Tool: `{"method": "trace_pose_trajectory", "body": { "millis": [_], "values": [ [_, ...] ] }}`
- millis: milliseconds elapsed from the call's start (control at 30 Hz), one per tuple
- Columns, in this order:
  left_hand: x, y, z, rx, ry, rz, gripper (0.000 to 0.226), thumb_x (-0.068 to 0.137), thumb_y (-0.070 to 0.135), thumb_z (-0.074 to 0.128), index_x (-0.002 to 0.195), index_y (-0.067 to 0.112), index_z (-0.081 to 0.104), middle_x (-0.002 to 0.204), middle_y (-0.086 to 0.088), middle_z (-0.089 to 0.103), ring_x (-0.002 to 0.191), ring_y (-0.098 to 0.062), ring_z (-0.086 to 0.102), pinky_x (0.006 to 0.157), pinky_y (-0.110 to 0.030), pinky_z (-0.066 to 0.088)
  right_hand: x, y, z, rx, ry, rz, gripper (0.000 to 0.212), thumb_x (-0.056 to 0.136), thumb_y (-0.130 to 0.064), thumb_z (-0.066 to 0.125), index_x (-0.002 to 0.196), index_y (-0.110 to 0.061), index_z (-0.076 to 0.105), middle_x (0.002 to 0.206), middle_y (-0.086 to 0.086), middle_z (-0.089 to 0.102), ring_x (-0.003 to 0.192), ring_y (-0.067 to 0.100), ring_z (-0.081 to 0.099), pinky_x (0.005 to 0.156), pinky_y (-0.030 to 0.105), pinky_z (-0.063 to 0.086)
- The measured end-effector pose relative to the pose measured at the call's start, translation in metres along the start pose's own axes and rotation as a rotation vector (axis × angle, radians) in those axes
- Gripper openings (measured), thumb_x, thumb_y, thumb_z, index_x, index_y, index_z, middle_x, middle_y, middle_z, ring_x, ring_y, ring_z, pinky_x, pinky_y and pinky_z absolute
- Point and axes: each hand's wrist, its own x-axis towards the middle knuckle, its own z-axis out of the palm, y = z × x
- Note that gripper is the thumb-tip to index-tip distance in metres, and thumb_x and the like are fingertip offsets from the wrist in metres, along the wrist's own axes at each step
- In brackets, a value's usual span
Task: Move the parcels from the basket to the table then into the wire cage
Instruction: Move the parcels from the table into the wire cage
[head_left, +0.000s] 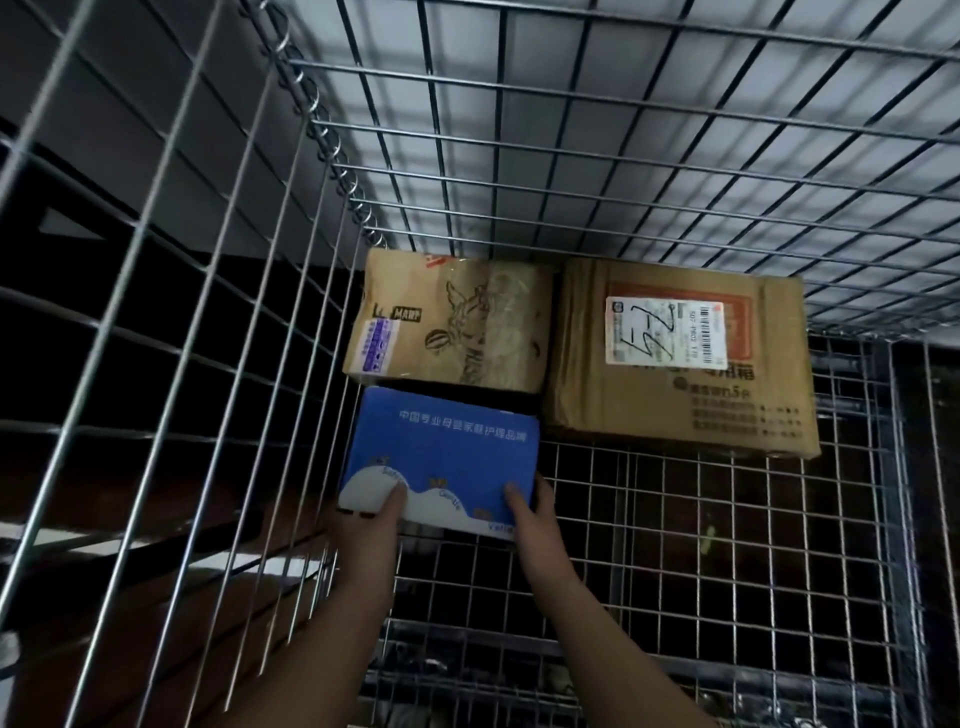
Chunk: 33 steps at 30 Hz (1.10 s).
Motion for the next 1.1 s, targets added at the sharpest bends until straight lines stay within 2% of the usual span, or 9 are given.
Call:
{"method": "trace_pose_trajectory", "body": {
  "millis": [133, 333, 467, 600, 733, 800, 867, 967, 1100],
  "values": [
    [0.004, 0.003, 0.002, -0.114, -0.06, -0.059, 0.06, 0.087, 0.018, 0.068, 0.14, 0.009, 0.041, 0.137, -0.014, 0.051, 0.12, -0.032, 0.053, 0.104, -0.048, 0.043, 0.012, 0.0, 0.009, -0.074, 0.071, -0.071, 0.053, 0.101, -0.029, 0.046, 0.149, -0.017, 0.029, 0.141, 0.007, 0.046, 0.123, 0.023, 0.051, 0.101, 0.032, 0.044],
    [0.007, 0.011, 0.004, -0.177, -0.071, -0.06, 0.05, 0.092, 0.018, 0.062, 0.137, 0.013, 0.042, 0.136, -0.012, 0.052, 0.12, -0.031, 0.053, 0.102, -0.05, 0.044, 0.02, 0.006, 0.024, -0.164, 0.147, -0.083, 0.053, 0.101, -0.036, 0.044, 0.15, -0.021, 0.031, 0.139, 0.009, 0.046, 0.117, 0.024, 0.054, 0.101, 0.039, 0.046],
    [0.007, 0.016, 0.003, -0.111, -0.08, -0.117, 0.043, 0.096, 0.024, 0.056, 0.135, 0.016, 0.04, 0.13, -0.006, 0.052, 0.114, -0.03, 0.054, 0.091, -0.043, 0.05, 0.024, 0.0, 0.024, -0.217, 0.14, -0.053, 0.053, 0.101, -0.037, 0.043, 0.149, -0.019, 0.03, 0.141, 0.01, 0.044, 0.118, 0.026, 0.054, 0.098, 0.037, 0.046],
    [-0.002, 0.025, 0.001, 0.008, -0.122, -0.17, 0.039, 0.098, 0.026, 0.05, 0.134, 0.012, 0.041, 0.127, -0.01, 0.053, 0.114, -0.031, 0.055, 0.083, -0.037, 0.046, 0.024, -0.01, 0.018, -0.337, 0.102, 0.006, 0.053, 0.102, -0.034, 0.042, 0.149, -0.016, 0.028, 0.141, 0.014, 0.044, 0.12, 0.028, 0.051, 0.088, 0.03, 0.041],
    [-0.028, 0.04, 0.0, 0.105, -0.137, -0.225, 0.046, 0.101, 0.024, 0.042, 0.144, 0.008, 0.034, 0.138, -0.016, 0.047, 0.123, -0.034, 0.049, 0.082, -0.038, 0.041, 0.003, -0.031, 0.01, -0.499, 0.136, 0.097, 0.068, 0.099, -0.046, 0.042, 0.152, -0.011, 0.018, 0.147, 0.015, 0.038, 0.124, 0.032, 0.049, 0.098, 0.04, 0.045],
    [-0.049, 0.053, -0.003, 0.165, -0.148, -0.216, 0.047, 0.101, 0.022, 0.043, 0.145, 0.008, 0.032, 0.14, -0.017, 0.045, 0.124, -0.035, 0.047, 0.083, -0.037, 0.039, -0.019, -0.047, 0.002, -0.595, 0.123, 0.116, 0.065, 0.099, -0.048, 0.04, 0.148, -0.008, 0.026, 0.144, 0.015, 0.042, 0.119, 0.03, 0.052, 0.093, 0.037, 0.047],
    [-0.062, 0.064, -0.007, 0.235, -0.136, -0.217, 0.05, 0.098, 0.021, 0.047, 0.143, 0.005, 0.033, 0.14, -0.019, 0.044, 0.123, -0.035, 0.047, 0.088, -0.038, 0.041, -0.046, -0.063, -0.005, -0.66, 0.102, 0.112, 0.056, 0.1, -0.044, 0.039, 0.142, -0.007, 0.037, 0.136, 0.013, 0.051, 0.108, 0.025, 0.055, 0.08, 0.03, 0.045],
    [-0.101, 0.099, -0.015, 0.308, -0.169, -0.21, 0.046, 0.095, 0.026, 0.053, 0.132, -0.001, 0.045, 0.13, -0.021, 0.053, 0.115, -0.036, 0.054, 0.095, -0.039, 0.045, -0.098, -0.1, -0.011, -0.734, 0.101, 0.054, 0.043, 0.101, -0.036, 0.04, 0.133, -0.009, 0.047, 0.12, 0.007, 0.058, 0.089, 0.017, 0.052, 0.065, 0.027, 0.039],
    [-0.159, 0.152, -0.025, 0.428, -0.259, 0.013, 0.038, 0.085, 0.034, 0.055, 0.105, 0.002, 0.06, 0.095, -0.013, 0.065, 0.088, -0.032, 0.064, 0.082, -0.033, 0.052, -0.172, -0.158, -0.01, -0.788, 0.116, 0.0, 0.033, 0.1, -0.035, 0.041, 0.121, -0.013, 0.054, 0.108, 0.003, 0.059, 0.086, 0.016, 0.052, 0.065, 0.027, 0.038]
  ]
}}
